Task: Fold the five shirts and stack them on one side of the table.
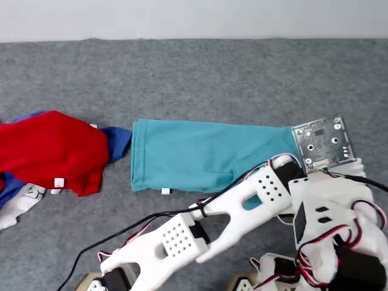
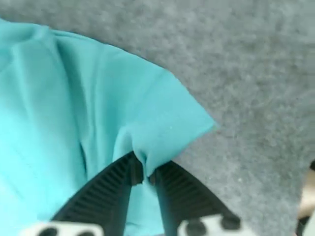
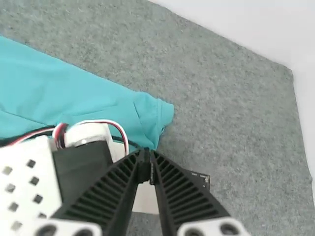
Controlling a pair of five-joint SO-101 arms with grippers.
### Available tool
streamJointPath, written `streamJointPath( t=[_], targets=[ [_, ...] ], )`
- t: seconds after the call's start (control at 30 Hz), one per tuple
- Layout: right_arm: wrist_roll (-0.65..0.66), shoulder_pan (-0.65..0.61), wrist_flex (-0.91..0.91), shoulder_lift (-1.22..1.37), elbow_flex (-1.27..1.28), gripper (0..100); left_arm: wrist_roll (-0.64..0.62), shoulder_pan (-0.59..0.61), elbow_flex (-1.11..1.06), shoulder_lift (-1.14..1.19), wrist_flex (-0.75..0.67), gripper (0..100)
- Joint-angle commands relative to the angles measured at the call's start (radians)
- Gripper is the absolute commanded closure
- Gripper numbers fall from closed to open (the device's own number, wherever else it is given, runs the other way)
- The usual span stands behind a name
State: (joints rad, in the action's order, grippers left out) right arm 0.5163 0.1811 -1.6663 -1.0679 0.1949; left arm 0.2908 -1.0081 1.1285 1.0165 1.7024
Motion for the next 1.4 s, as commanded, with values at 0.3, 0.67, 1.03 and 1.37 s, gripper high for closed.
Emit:
streamJointPath(
  t=[0.3,0.67,1.03,1.37],
  targets=[
    [0.008,-0.005,-0.004,-0.001,0.011,97.6,-0.005,0.201,0.099,0.035,-0.170,99],
    [0.008,-0.005,0.001,-0.001,0.011,97.6,-0.006,0.269,0.097,0.083,-0.227,87],
    [0.009,-0.005,0.001,-0.001,0.011,97.6,0.000,0.313,0.199,0.126,-0.180,87],
    [0.009,-0.005,0.001,-0.001,0.009,97.6,0.000,0.269,0.427,0.126,0.031,87]
  ],
)
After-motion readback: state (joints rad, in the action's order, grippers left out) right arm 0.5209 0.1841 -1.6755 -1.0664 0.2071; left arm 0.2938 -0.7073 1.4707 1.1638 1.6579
